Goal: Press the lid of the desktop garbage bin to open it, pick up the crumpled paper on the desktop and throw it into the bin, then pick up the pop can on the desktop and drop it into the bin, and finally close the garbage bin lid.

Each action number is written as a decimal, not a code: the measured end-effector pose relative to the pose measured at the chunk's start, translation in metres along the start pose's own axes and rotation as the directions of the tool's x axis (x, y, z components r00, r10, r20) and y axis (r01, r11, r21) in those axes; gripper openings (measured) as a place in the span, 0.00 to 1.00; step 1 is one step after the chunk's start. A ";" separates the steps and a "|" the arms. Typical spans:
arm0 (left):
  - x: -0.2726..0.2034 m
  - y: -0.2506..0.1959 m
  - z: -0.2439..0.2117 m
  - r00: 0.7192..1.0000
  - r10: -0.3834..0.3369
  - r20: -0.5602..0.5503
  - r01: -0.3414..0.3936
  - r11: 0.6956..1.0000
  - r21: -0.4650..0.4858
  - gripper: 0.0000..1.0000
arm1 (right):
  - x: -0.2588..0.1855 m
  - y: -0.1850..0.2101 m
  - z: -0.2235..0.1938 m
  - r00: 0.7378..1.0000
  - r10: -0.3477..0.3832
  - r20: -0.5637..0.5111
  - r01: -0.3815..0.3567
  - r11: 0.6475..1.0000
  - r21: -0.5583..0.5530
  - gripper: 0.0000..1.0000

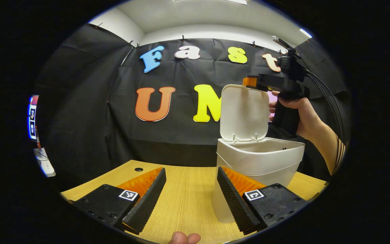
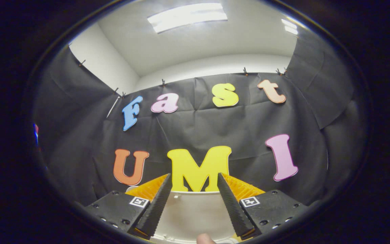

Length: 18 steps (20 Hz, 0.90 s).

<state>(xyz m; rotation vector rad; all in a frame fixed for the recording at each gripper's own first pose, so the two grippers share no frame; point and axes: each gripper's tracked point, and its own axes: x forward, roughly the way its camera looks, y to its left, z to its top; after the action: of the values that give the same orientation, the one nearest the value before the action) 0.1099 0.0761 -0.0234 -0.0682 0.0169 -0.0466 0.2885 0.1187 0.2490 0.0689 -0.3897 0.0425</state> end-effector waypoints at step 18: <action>-0.051 -0.024 0.013 0.999 -0.013 0.036 0.013 1.000 -0.007 0.98 | -0.114 0.012 -0.017 0.940 0.096 -0.329 -0.100 0.995 0.006 0.85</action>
<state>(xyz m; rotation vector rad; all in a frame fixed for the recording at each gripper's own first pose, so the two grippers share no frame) 0.0583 0.0557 -0.0082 -0.0759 -0.0197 -0.0586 0.1888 0.1288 0.1908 0.0303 -0.0584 0.1485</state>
